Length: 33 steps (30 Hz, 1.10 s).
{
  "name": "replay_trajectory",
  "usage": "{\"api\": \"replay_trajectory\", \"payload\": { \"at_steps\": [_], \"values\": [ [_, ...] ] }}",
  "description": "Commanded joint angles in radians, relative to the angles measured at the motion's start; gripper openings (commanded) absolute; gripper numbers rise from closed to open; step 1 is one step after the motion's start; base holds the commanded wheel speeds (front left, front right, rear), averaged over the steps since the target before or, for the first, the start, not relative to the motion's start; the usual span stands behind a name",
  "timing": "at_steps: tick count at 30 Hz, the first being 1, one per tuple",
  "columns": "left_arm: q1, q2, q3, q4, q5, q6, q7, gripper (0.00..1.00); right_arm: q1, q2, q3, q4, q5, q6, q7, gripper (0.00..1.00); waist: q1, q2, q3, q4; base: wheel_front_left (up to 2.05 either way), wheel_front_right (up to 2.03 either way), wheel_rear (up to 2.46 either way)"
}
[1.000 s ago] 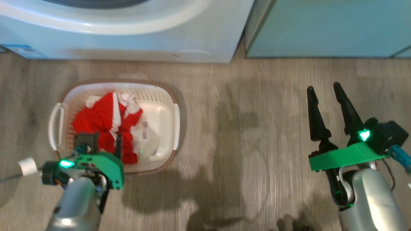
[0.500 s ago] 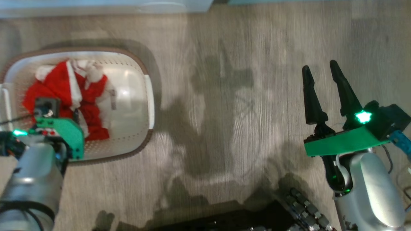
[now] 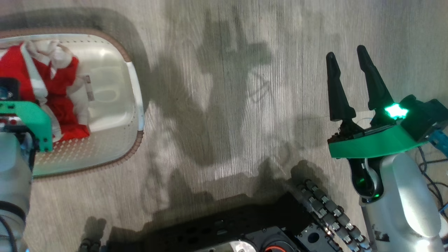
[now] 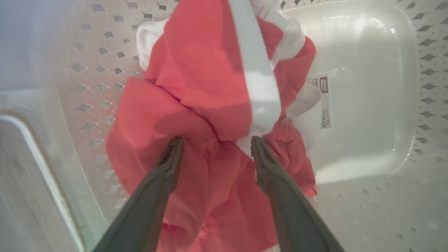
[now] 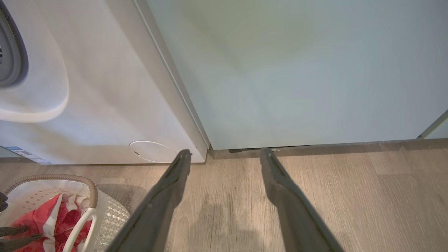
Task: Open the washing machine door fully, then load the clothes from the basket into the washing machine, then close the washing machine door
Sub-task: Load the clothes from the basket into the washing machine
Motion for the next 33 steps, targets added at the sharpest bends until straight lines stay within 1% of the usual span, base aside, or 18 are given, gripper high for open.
{"api": "replay_trajectory", "payload": {
  "at_steps": [1,11,20,21,22,23,28,33],
  "values": [
    [0.016,0.060,0.019,0.001,-0.009,0.011,0.008,1.00,0.021,-0.002,0.024,-0.033,0.012,0.000,-0.009,1.00,-0.0001,0.0000,0.024,-0.015,0.00,0.00,0.00],
    [-0.013,0.110,0.017,0.005,-0.027,0.003,0.067,1.00,0.001,-0.002,0.044,-0.047,0.025,0.000,-0.009,1.00,-0.0001,0.0000,0.091,-0.048,0.00,0.00,0.00],
    [-0.022,0.127,0.007,0.005,-0.041,-0.017,0.096,1.00,-0.005,-0.002,0.048,-0.053,0.027,0.000,-0.009,1.00,-0.0001,0.0000,0.117,-0.059,0.00,0.00,0.00],
    [-0.023,0.126,0.008,0.005,-0.046,-0.021,0.104,0.67,-0.006,-0.002,0.048,-0.053,0.026,0.000,-0.009,1.00,-0.0001,0.0000,0.118,-0.058,0.00,0.00,0.00],
    [-0.024,0.125,0.010,0.005,-0.051,-0.026,0.113,0.05,-0.007,-0.002,0.048,-0.053,0.026,0.000,-0.009,1.00,-0.0001,0.0000,0.119,-0.058,0.00,0.00,0.00],
    [-0.025,0.125,0.010,0.005,-0.054,-0.029,0.117,0.00,-0.009,-0.002,0.048,-0.053,0.026,0.000,-0.009,1.00,-0.0001,0.0000,0.119,-0.057,0.00,0.00,0.00],
    [-0.022,0.120,0.004,0.005,-0.059,-0.033,0.116,0.00,-0.015,-0.002,0.050,-0.048,0.024,0.000,-0.009,1.00,-0.0001,0.0000,0.110,-0.053,0.00,0.00,0.00],
    [-0.001,0.110,0.002,0.005,-0.071,-0.033,0.109,0.00,-0.020,-0.002,0.047,-0.041,0.021,0.000,-0.009,1.00,-0.0001,0.0000,0.079,-0.048,0.00,0.00,0.00]
  ]
}}
